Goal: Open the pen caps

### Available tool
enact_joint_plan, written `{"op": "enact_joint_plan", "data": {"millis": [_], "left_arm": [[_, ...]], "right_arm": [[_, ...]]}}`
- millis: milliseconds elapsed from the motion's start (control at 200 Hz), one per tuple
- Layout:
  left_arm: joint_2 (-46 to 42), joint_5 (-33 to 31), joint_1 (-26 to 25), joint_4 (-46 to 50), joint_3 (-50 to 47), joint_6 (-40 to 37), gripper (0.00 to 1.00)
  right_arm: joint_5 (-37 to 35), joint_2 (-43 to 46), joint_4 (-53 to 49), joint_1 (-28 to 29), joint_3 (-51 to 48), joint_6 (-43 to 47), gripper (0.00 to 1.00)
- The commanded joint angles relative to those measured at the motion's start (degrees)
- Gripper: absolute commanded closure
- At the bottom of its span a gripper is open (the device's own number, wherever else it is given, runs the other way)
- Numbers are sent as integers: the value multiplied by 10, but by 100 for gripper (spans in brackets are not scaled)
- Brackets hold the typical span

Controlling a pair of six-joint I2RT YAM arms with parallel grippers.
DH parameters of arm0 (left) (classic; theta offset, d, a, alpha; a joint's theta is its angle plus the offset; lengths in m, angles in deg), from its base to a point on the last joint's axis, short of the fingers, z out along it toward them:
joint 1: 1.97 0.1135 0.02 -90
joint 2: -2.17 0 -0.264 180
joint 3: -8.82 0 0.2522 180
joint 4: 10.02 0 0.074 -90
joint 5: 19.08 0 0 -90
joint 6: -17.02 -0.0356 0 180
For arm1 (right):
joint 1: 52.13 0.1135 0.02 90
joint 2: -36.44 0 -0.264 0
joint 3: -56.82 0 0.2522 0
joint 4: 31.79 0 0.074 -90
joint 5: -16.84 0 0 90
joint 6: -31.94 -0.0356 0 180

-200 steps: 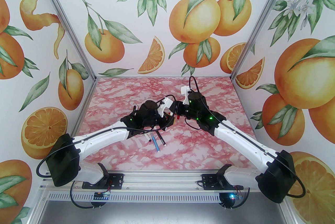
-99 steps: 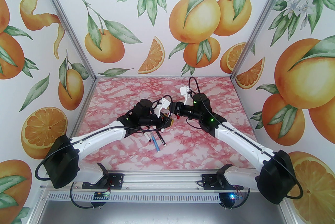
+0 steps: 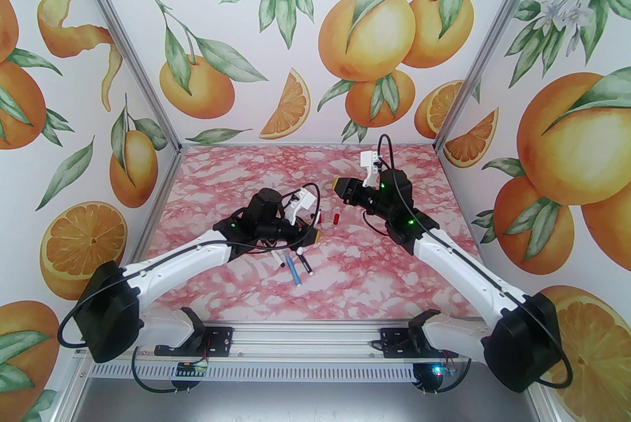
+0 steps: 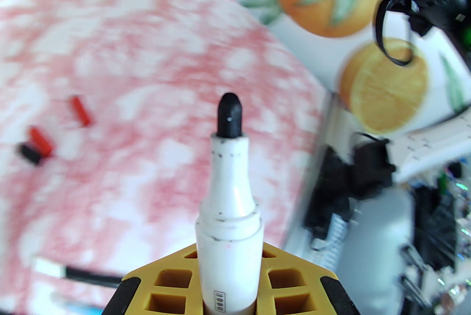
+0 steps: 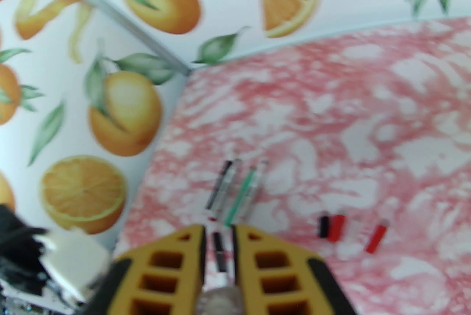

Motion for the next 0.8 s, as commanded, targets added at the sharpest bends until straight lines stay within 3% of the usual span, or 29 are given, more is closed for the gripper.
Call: {"op": "enact_joint_plan", "data": {"millis": [0,190,465,796], "left_arm": [[-34,-93,-1,16,-7,-18,100],[-43,-105,0,8,-12,-16,98],[-61,-109,4,-3,-26,-11,98],[-70,-106,11,-5,-46,-10,98]], "right_arm": [[-98,-35,-144,0,45,60,91],[-139,-132,-254,0,101,104,89],[-175,-278,-270,-3,132,100,89],[-178,-349,-257,-4,149,86,87]]}}
